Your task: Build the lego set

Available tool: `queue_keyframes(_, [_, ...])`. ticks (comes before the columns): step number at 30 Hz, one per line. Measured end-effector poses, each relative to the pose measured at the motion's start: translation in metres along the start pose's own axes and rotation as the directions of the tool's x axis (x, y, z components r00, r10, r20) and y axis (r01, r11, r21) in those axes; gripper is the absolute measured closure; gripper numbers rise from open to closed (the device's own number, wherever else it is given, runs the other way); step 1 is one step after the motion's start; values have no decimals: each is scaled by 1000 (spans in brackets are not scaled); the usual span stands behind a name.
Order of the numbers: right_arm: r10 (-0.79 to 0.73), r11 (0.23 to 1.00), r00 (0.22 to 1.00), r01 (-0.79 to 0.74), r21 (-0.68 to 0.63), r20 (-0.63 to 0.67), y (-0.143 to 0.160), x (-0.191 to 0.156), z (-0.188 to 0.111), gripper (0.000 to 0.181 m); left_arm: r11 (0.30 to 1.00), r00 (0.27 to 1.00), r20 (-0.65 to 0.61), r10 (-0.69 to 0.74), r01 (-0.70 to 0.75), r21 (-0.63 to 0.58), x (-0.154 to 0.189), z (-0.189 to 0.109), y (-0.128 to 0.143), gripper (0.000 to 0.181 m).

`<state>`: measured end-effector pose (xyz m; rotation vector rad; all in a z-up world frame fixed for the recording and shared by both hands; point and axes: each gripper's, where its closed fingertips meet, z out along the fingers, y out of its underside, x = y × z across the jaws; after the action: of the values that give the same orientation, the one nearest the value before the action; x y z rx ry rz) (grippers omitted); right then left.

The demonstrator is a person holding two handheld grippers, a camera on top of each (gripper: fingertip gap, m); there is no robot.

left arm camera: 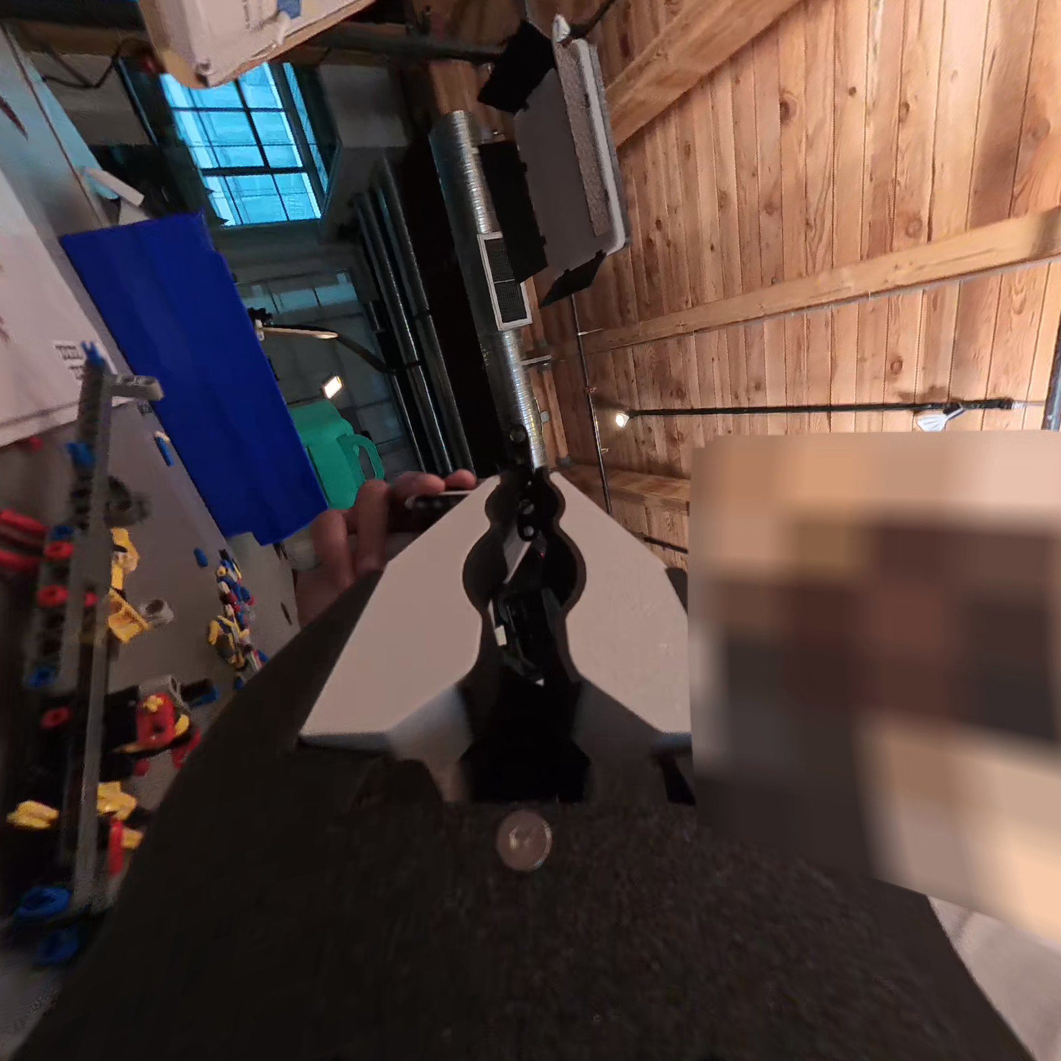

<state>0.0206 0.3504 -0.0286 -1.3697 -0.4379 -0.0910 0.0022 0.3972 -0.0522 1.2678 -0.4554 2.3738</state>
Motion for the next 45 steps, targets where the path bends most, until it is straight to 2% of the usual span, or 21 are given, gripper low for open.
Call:
queue_keyframes(1, [-69,997,997,69,16,-28,-2,1,0,176,1000,1000,15,-27,26,4,-5,0,2,176])
queue_keyframes(4, [-356,935,932,353,-41,-75,4,-3,1,176,997,995,69,-65,67,-29,-18,1,12,176])
queue_keyframes(5, [-405,913,912,400,-75,-62,9,-5,3,176,997,995,75,-65,68,-30,-20,1,12,176])
queue_keyframes(6, [-382,920,923,376,-107,-37,16,-7,5,175,997,995,80,-59,62,-42,-21,1,14,177])
queue_keyframes(8, [-196,971,981,193,-145,-11,27,-7,8,175,997,997,80,-3,9,-76,-18,3,18,177])
queue_keyframes(10, [-18,994,1000,19,-112,14,25,-9,9,175,992,993,93,76,-66,-103,-15,6,20,177])
queue_keyframes(11, [8,998,999,-6,-70,33,19,-12,9,175,989,992,92,90,-78,-124,-13,7,24,177])
queue_keyframes(13, [-22,999,996,26,-44,91,14,-22,8,175,988,993,82,82,-70,-137,-9,9,27,177])
queue_keyframes(15, [-16,996,996,23,-84,82,19,-22,10,175,985,991,105,86,-70,-156,-13,8,31,177])
queue_keyframes(18, [19,997,998,-15,-70,57,15,-15,7,175,981,979,176,105,-73,-180,-26,6,33,177])
queue_keyframes(21, [15,988,998,-5,-155,60,31,-12,8,175,972,964,227,137,-87,-218,-35,4,37,177])
queue_keyframes(23, [117,964,986,-84,-250,120,51,-23,10,175,955,947,264,184,-108,-278,-40,4,44,177])
queue_keyframes(25, [132,960,982,-93,-262,135,54,-24,9,175,938,928,293,231,-133,-320,-44,1,47,177])
queue_keyframes(27, [98,964,988,-65,-259,117,52,-14,4,175,901,881,349,320,-169,-399,-47,-8,52,177])
queue_keyframes(29, [128,964,985,-96,-248,116,50,-7,-2,176,804,784,405,471,-193,-562,-51,-25,73,177])
queue_keyframes(31, [144,960,986,-119,-252,84,50,3,-6,175,691,720,427,546,-99,-716,-51,-47,106,177])
queue_keyframes(32, [141,960,986,-115,-256,86,50,2,-6,175,655,704,447,552,-34,-755,-50,-56,120,177])
queue_keyframes(36, [108,952,985,-64,-298,133,61,-15,0,176,544,679,533,505,230,-807,-38,-85,164,177])
queue_keyframes(38, [70,943,986,-15,-333,153,70,-24,2,176,481,654,606,453,393,-784,-24,-107,183,178])
queue_keyframes(41, [20,930,984,47,-364,177,77,-30,4,176,390,516,699,495,587,-709,-9,-146,202,178])
queue_keyframes(45, [32,939,983,33,-341,183,71,-32,4,175,354,375,800,468,750,-559,-2,-176,226,177])
